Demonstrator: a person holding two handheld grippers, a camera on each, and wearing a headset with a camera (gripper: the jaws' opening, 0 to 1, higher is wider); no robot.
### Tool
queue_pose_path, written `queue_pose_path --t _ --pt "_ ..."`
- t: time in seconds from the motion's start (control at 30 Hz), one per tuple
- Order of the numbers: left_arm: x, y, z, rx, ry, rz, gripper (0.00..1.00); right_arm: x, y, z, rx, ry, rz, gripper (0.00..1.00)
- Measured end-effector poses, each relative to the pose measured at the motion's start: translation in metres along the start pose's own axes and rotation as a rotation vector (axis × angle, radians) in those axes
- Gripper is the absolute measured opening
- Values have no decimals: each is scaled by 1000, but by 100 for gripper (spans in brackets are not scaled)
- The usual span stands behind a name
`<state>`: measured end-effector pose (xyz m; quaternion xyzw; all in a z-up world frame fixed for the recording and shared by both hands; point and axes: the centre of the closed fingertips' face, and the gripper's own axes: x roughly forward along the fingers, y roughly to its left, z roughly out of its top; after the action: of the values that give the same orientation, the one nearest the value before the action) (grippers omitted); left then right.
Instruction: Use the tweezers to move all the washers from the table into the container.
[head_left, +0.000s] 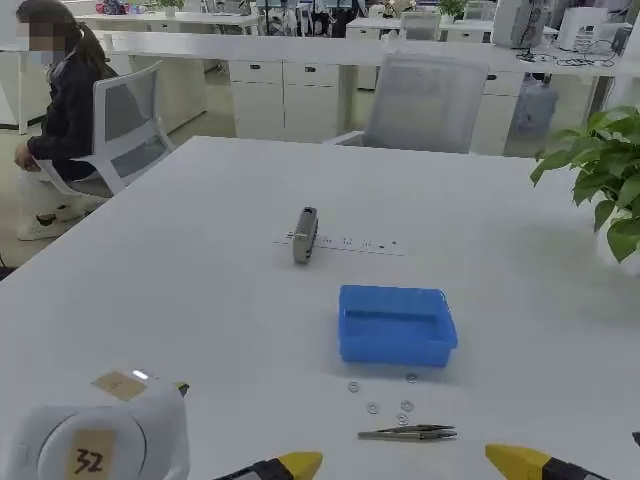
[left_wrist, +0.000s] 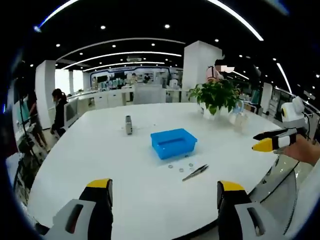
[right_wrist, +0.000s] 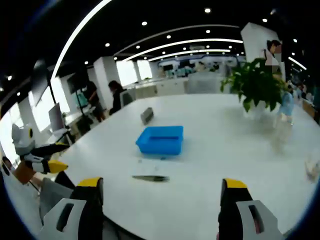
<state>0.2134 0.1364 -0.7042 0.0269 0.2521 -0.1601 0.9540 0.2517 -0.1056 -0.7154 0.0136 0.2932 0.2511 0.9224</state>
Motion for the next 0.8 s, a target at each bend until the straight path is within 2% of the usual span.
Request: queue_pose_path --t 0.8 --pt "-3 -1 0 8 -1 6 85 -3 -1 -2 5 -4 -4 96"
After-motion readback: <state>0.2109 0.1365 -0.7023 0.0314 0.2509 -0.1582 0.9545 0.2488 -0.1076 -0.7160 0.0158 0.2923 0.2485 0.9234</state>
